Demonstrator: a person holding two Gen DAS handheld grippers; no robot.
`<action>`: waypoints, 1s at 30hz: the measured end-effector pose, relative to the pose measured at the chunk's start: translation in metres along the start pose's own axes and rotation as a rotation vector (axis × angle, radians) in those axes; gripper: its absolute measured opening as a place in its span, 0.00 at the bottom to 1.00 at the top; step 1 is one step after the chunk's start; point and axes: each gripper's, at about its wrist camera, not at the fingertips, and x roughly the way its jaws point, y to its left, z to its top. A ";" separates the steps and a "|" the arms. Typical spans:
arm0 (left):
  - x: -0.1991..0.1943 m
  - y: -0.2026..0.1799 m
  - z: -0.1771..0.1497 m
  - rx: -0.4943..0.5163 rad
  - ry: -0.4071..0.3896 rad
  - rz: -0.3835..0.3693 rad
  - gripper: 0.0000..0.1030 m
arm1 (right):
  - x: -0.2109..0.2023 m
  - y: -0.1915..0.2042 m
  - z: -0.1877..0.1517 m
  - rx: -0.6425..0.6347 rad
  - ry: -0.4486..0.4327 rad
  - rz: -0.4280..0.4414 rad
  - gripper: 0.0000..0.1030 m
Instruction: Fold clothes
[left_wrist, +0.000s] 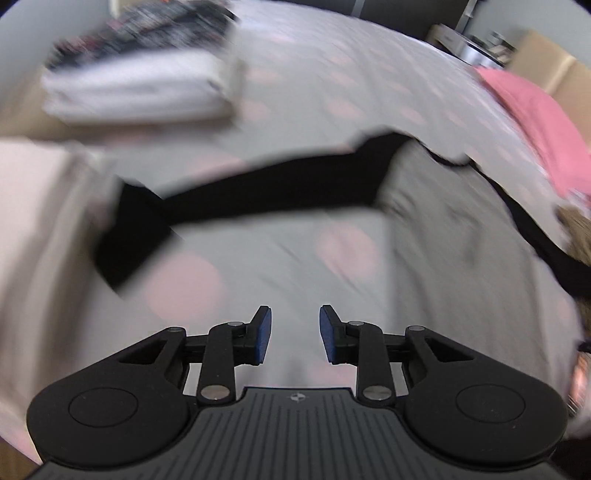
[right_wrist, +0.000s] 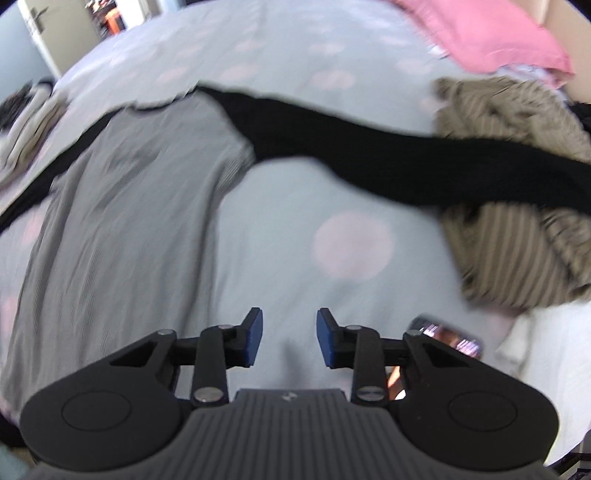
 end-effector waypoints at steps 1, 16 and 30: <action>0.002 -0.009 -0.012 0.007 0.020 -0.034 0.26 | 0.002 0.004 -0.004 -0.008 0.012 0.008 0.34; 0.037 -0.050 -0.102 0.055 0.182 -0.150 0.41 | 0.010 0.055 -0.071 0.021 0.073 0.099 0.36; 0.039 -0.057 -0.112 0.044 0.148 -0.133 0.06 | 0.012 0.027 -0.080 0.207 0.129 0.068 0.31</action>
